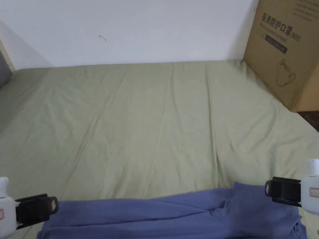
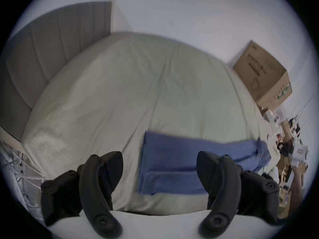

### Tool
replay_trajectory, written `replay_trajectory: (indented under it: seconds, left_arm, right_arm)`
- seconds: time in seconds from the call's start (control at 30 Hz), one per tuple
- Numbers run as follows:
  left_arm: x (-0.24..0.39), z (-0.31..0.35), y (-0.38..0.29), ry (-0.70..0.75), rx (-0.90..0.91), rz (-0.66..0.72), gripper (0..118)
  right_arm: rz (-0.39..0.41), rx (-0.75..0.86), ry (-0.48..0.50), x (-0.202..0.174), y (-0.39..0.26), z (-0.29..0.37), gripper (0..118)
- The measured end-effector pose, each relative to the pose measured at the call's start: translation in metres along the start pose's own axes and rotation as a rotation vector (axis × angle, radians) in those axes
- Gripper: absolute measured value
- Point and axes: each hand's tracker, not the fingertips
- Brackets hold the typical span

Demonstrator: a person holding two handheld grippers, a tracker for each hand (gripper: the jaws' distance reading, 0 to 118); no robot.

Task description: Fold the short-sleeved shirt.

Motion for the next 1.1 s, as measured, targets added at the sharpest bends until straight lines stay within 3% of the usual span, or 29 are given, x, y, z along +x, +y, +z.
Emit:
replay_trajectory:
  seconds: [0.07,0.17,0.23,0.27,0.3,0.33,0.37,0.43,0.67,0.8,0.93,1.1]
  left_arm:
    - [0.023,0.012,0.003,0.021,0.075,-0.033,94]
    - [0.054,0.016,0.005,0.026,0.088,-0.063,94]
    - [0.073,0.012,0.006,-0.007,0.051,-0.087,88]
    - [0.081,0.009,0.005,-0.042,0.032,-0.103,75]
    - [0.085,0.002,0.002,-0.072,0.023,-0.116,51]
    - [0.092,-0.003,-0.001,-0.074,0.017,-0.129,10]
    - [0.098,-0.007,-0.005,-0.060,0.015,-0.141,1]
    - [0.106,-0.010,-0.012,-0.096,-0.001,-0.139,1]
    - [0.086,-0.016,-0.014,-0.093,-0.010,-0.142,1]
    - [0.007,-0.028,-0.005,-0.259,-0.072,0.038,1]
    - [-0.090,-0.052,-0.007,-0.644,-0.190,0.290,1]
    - [-0.150,-0.067,-0.020,-0.630,-0.204,0.453,2]
  right_arm:
    - [0.018,0.017,0.029,-0.020,0.003,0.009,117]
    - [0.118,0.023,0.069,-0.055,0.002,0.016,117]
    - [0.210,0.026,0.078,-0.075,0.000,0.009,106]
    - [0.245,0.048,0.077,-0.086,-0.002,0.008,91]
    - [0.260,0.070,0.064,-0.093,-0.004,0.006,62]
    - [0.275,0.085,0.044,-0.106,-0.008,0.006,6]
    - [0.269,0.081,0.045,-0.113,-0.012,0.005,0]
    - [0.252,0.054,0.097,-0.123,-0.016,-0.002,0]
    - [0.205,-0.016,0.021,-0.154,-0.019,-0.024,0]
    - [0.201,-0.056,0.069,-0.165,-0.021,-0.029,0]
    - [0.245,-0.061,0.091,-0.171,-0.023,-0.028,0]
    - [0.217,-0.096,0.132,-0.168,-0.024,-0.030,0]
